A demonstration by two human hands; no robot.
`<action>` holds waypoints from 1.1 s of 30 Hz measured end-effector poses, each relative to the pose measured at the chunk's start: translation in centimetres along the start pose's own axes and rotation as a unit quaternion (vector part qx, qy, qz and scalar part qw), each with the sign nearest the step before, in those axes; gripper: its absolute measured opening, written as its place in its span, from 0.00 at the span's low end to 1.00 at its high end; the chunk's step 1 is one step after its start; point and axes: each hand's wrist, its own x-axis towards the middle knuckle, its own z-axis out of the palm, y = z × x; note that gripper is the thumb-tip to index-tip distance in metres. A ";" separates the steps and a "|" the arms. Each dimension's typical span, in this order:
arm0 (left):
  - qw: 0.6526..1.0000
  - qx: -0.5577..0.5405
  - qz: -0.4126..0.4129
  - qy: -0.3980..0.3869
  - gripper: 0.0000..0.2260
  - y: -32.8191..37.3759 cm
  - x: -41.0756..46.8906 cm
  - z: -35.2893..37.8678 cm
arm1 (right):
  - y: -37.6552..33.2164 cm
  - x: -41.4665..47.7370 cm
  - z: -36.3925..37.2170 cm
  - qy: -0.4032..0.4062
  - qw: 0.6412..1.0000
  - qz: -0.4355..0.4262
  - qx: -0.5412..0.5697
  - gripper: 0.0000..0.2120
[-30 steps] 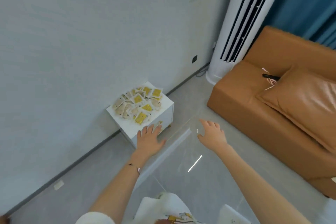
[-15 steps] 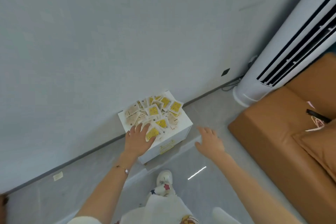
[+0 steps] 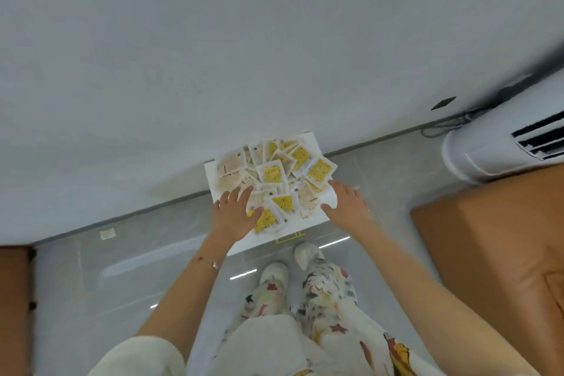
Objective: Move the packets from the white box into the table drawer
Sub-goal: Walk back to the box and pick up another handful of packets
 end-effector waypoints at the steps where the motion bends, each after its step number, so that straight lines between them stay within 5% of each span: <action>1: 1.000 -0.017 -0.016 0.002 0.29 -0.2 1.2 0.7 | 0.4 2.1 0.5 -0.011 1.000 0.002 0.022 0.31; 7: 0.976 -0.183 -0.119 0.022 0.29 -2.8 10.5 7.5 | 6.0 15.1 5.2 -0.048 0.994 0.071 0.061 0.34; 12: 0.934 -0.287 -0.177 0.116 0.31 -6.8 19.2 13.4 | 9.6 26.3 10.1 -0.016 0.988 0.077 0.134 0.36; 18: 0.971 -0.158 -0.140 0.115 0.45 -10.0 25.0 14.7 | 9.9 32.1 12.7 0.040 0.986 0.020 0.162 0.39; 21: 0.970 -0.194 -0.121 0.081 0.46 -10.8 26.1 14.1 | 10.1 32.8 12.8 0.050 0.986 0.015 0.159 0.42; 33: 0.977 -0.085 -0.122 0.154 0.26 -11.4 26.3 12.6 | 7.9 35.3 10.3 0.084 0.984 -0.132 0.081 0.28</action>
